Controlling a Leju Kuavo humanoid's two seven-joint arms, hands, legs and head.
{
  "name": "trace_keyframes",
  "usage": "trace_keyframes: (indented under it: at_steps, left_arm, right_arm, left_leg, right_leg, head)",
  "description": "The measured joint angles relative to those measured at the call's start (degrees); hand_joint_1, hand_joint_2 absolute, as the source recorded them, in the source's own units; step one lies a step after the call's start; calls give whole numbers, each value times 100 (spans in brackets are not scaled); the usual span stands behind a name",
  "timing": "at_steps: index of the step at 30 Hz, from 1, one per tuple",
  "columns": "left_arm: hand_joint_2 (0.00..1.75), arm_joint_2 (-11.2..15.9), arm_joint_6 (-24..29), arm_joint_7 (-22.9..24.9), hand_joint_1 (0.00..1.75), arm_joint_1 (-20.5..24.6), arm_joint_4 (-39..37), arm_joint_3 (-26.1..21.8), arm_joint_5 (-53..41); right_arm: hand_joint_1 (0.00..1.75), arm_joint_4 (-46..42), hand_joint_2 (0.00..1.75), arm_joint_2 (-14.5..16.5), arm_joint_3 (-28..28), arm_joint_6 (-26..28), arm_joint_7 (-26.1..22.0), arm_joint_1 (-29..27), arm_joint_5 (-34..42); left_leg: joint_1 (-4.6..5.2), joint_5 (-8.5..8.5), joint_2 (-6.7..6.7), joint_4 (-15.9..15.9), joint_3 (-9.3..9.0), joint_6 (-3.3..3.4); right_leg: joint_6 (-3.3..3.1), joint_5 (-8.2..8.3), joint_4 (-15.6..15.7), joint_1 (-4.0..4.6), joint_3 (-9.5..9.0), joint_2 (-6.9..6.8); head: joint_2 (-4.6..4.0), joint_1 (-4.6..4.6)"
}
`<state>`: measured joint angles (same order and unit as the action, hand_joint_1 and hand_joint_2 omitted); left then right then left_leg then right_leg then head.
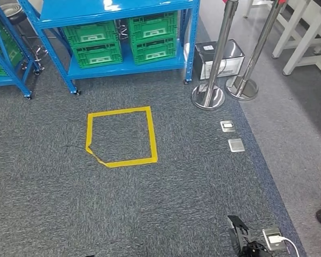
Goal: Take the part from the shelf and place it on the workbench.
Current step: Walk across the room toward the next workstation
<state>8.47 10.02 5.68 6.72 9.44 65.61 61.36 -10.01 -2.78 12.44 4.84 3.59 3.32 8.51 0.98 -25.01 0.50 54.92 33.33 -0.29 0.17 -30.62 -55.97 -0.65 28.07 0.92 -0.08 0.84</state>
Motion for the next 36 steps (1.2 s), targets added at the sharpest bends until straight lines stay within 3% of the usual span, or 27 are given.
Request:
trace_keyframes:
  at_steps: [6,11,13,16,17,18,19,21,23,25,27,29,31,32,33,34,35,36]
  left_arm:
    - [0,-11,-74,0,0,3,0,0,-27]
    - [0,-9,-79,-2,0,1,0,0,-36]
    - [0,-13,-80,-5,0,1,0,0,-37]
    - [0,-28,-80,-10,0,3,0,0,-38]
    - [0,-36,-80,-11,0,-6,0,1,-38]
    - [0,-42,-81,-11,0,-18,0,1,-38]
    - [0,-48,-81,-11,0,-28,0,2,-38]
    - [0,-53,-80,-10,0,-36,-1,1,-31]
    - [0,-48,-74,-3,0,-24,-1,1,-17]
    - [0,-42,-61,11,0,-12,0,2,-8]
    - [0,-35,-49,22,0,-7,0,2,-9]
    - [0,-31,-47,24,0,9,0,2,-11]
    - [0,-32,-47,24,0,14,0,2,-13]
    - [0,-32,-47,24,0,10,0,2,-14]
    - [0,-32,-47,25,0,3,0,2,-13]
    - [0,-32,-47,25,0,-6,0,2,-13]
    - [0,-31,-47,26,0,-15,0,2,-12]
    - [0,-19,-46,27,0,-26,-1,2,-11]
  right_arm:
    - [0,0,0,0,5,-2,-13,3,48]
    - [0,0,0,-4,8,-2,-11,1,60]
    - [0,0,0,-10,9,-2,-11,8,61]
    - [0,0,0,-17,11,-2,-9,12,63]
    - [0,0,0,-19,11,-1,-8,5,63]
    - [0,0,0,-20,13,-1,-6,-3,63]
    - [0,0,0,-20,14,-1,-7,-10,63]
    - [0,1,0,-23,16,-3,-13,-17,62]
    - [0,2,0,-22,20,-9,-15,-14,61]
    - [0,2,0,-20,24,-16,-11,-19,61]
    - [0,2,0,-20,26,-18,-10,-29,61]
    - [0,0,0,-20,28,-19,-14,-22,61]
    - [0,0,0,-20,28,-19,-15,-17,61]
    - [0,0,0,-20,28,-19,-14,-19,61]
    - [0,0,0,-20,30,-19,-14,-21,61]
    - [0,0,0,-20,31,-20,-13,-22,61]
    - [0,0,0,-20,32,-21,-14,-24,61]
    - [0,1,0,-16,33,-24,-13,-30,61]
  left_leg:
    - [12,-65,1,48,-2,105]
    - [15,-70,-8,-58,-82,212]
    - [-26,-50,-18,-168,-205,253]
    - [-50,-122,-17,-220,-281,277]
    - [-58,-165,-15,-221,-307,276]
    - [-68,-194,-15,-217,-345,265]
    - [-83,-221,-17,-209,-398,238]
    - [-111,-280,-19,-181,-505,154]
    - [-117,-335,-14,-134,-535,66]
    - [-110,-371,-9,-90,-541,-6]
    - [-120,-409,-15,36,-529,-70]
    - [-133,-506,-23,572,-227,-118]
    - [-132,-713,-24,1380,355,-137]
    - [-128,-805,-24,1650,616,-131]
    - [-118,-844,-24,1724,785,-107]
    - [-97,-783,-23,1584,853,-60]
    - [-64,-599,-21,1280,840,9]
    - [-13,-260,-19,872,780,107]
  right_leg:
    - [77,-17,44,-28,-43,1]
    - [186,12,40,-38,-125,-4]
    - [214,-163,-223,-26,-68,-20]
    - [264,-650,-1232,-41,438,-35]
    - [275,-692,-1456,-49,582,-38]
    - [291,-617,-1484,-57,638,-42]
    - [305,-427,-1288,-69,587,-47]
    - [349,43,-560,-96,326,-52]
    - [286,145,-92,-86,185,-58]
    - [139,53,-33,-60,175,-61]
    - [44,61,-25,-58,64,-46]
    - [-20,27,16,-52,-81,-39]
    - [-73,-41,51,-28,-185,-36]
    - [-90,-89,65,-13,-249,-28]
    - [-102,-144,79,2,-326,-17]
    - [-111,-206,99,19,-419,-5]
    - [-116,-271,128,38,-523,7]
    - [-121,-334,170,45,-607,15]
  head:
    - [0,17]
    - [-1,15]
    - [0,40]
    - [0,111]
    - [0,129]
    - [1,147]
    - [1,161]
    - [0,184]
    - [-1,207]
    - [-1,194]
    - [-1,141]
    - [0,70]
    - [0,17]
    - [-1,7]
    - [-1,-1]
    - [0,-16]
    - [-1,-33]
    - [0,-50]
